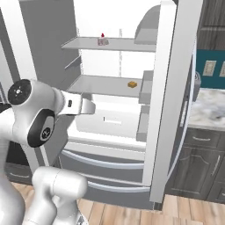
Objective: Take the cakes from the fridge and place them on the empty tray on the dining counter.
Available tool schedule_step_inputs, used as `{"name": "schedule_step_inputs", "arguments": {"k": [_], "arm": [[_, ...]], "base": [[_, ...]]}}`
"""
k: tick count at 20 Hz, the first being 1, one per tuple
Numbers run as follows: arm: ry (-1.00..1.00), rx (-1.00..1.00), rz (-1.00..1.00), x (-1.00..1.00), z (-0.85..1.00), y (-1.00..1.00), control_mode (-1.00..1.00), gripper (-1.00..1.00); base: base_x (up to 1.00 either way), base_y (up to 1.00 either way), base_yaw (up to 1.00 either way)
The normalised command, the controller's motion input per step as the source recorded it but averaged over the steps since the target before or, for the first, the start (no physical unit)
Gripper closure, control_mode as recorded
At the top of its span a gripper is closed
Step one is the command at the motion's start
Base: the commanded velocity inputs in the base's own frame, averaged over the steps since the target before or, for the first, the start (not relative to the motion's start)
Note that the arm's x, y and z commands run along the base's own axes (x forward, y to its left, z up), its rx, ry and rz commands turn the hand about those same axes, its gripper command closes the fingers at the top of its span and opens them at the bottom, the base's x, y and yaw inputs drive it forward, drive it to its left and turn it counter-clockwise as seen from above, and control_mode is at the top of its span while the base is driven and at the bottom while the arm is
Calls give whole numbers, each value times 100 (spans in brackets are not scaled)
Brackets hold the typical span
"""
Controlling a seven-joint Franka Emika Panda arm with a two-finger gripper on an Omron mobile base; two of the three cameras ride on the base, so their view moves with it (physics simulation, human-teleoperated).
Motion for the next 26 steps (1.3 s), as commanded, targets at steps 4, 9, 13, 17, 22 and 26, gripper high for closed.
{"name": "schedule_step_inputs", "arguments": {"k": [4, 9, 13, 17, 22, 26], "arm": [[0, 14, 20, 1, -1, -15, -100, -100], [-11, 1, 31, -2, -3, 13, -100, -100], [-18, 0, 20, -2, -1, 18, -100, -100], [-17, -3, 6, 0, -14, 34, -100, -100], [-5, 0, 1, 2, -16, 3, -100, -100], [0, 0, 0, 14, 0, 0, 100, -100]], "base": [[0, 0, 0], [0, 0, 0], [0, 0, 0], [0, 0, 0], [0, 0, 0], [22, 1, 0]]}}
